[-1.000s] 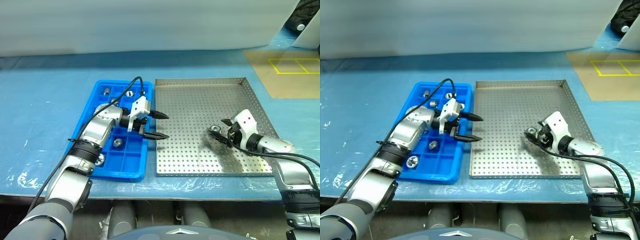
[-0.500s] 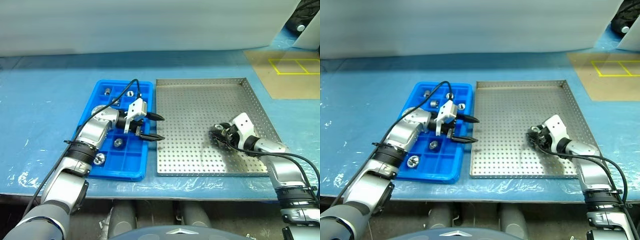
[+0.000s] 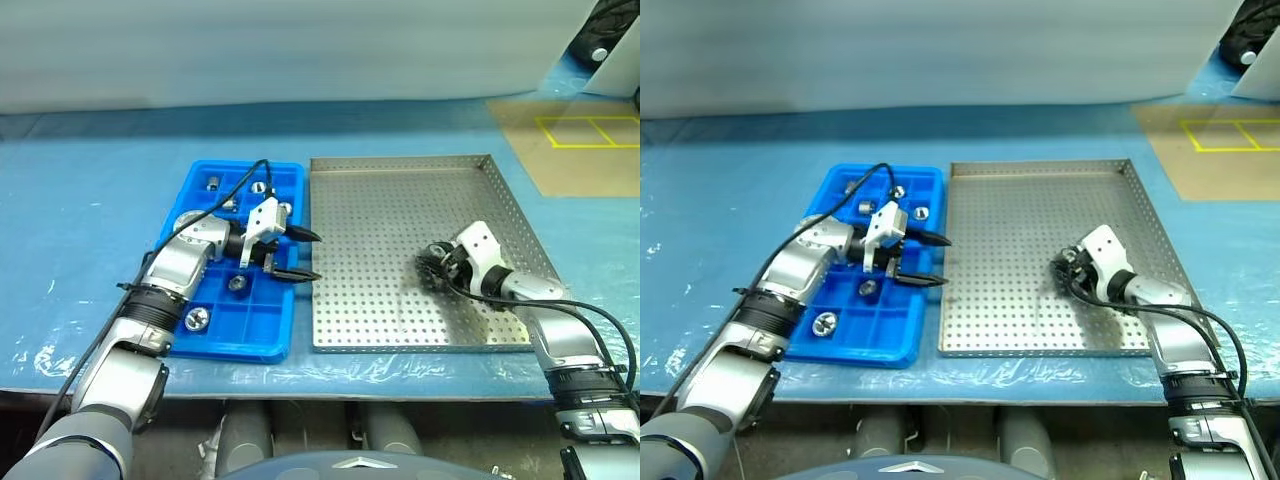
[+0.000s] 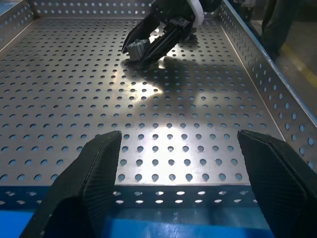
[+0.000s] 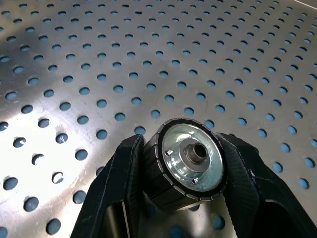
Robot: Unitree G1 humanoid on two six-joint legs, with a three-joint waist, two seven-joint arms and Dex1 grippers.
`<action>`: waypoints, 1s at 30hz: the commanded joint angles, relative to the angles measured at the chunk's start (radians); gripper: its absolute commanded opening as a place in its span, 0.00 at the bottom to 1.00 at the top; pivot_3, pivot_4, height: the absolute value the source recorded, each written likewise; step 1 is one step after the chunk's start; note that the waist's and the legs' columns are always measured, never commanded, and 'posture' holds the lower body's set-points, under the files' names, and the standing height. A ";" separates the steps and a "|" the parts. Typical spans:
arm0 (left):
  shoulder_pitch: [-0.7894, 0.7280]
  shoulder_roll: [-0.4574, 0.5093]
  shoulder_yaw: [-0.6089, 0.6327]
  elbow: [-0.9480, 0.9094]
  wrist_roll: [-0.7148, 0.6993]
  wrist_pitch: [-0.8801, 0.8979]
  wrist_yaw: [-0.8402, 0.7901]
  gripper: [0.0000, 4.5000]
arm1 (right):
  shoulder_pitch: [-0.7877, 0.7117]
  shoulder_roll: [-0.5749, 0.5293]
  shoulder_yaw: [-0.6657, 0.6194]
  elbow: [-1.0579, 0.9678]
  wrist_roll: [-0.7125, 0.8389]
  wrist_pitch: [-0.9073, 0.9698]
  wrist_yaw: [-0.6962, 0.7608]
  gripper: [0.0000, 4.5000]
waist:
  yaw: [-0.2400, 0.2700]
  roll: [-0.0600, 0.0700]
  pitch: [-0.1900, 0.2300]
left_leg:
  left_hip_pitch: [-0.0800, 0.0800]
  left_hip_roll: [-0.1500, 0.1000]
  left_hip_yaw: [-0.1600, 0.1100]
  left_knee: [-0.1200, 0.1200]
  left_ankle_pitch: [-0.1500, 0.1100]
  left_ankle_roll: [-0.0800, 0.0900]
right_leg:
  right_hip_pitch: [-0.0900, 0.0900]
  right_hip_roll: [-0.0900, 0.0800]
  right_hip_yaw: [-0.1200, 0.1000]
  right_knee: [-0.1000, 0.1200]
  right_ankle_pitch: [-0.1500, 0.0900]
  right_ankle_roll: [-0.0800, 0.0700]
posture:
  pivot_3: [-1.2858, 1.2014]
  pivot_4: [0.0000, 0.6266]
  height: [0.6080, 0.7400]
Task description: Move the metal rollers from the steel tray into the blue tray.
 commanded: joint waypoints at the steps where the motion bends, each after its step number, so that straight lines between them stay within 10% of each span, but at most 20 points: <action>1: -0.011 0.037 0.061 -0.053 -0.030 0.012 0.012 0.88 | -0.086 0.013 0.016 -0.100 0.035 0.021 0.025 0.41 | 0.000 0.000 0.000 | 0.000 0.000 0.000 0.000 0.000 0.000 | -0.001 0.000 0.000 0.000 0.000 0.000 | 0.42 0.24 1.00; 30: 0.419 0.301 0.322 -0.517 -0.121 0.239 0.268 0.88 | -0.501 0.353 0.389 0.209 0.025 -0.109 0.438 0.41 | 0.120 0.000 0.000 | -0.002 0.003 -0.008 -0.006 0.003 -0.006 | -0.004 -0.001 -0.003 0.002 0.000 -0.001 | 0.60 0.24 1.00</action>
